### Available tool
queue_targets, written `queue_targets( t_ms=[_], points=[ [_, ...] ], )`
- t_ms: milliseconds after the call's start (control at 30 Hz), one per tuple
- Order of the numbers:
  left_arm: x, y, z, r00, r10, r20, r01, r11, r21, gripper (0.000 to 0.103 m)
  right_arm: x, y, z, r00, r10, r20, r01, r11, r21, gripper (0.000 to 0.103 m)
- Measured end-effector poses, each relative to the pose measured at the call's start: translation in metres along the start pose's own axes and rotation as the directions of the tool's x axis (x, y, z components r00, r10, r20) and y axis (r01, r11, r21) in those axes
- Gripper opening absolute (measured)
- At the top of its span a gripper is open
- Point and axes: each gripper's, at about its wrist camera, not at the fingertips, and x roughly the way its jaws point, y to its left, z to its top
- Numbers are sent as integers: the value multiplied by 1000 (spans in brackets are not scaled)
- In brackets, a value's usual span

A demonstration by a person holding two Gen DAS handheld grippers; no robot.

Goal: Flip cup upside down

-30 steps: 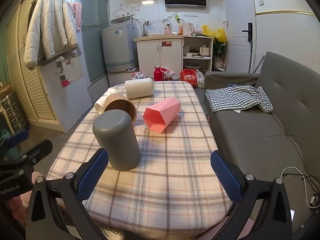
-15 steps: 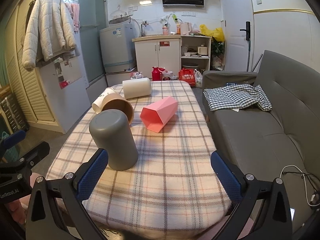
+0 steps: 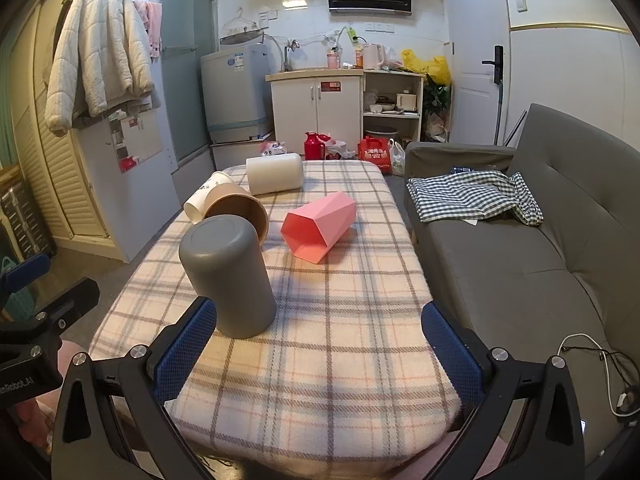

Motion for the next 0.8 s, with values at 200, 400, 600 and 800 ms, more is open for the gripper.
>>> queue_targets(
  t_ms=[200,400,600,800],
  points=[
    [0,1,0,1000,2,-2,-2,1000,0,102,0,1,-1,1000,0,-4,0,1000,-3,103],
    [1,3,1,1000,5,-3,-5,1000,-6,102,1,1,-1,1000,-1,-5,1,1000,-3,103],
    [1,4,1,1000,9,-3,-9,1000,-4,102,1,1,-1,1000,1,-6,-1,1000,-4,103],
    [2,6,0,1000,16,-7,-16,1000,-8,102,3,2,-2,1000,4,-11,-4,1000,-7,103]
  ],
)
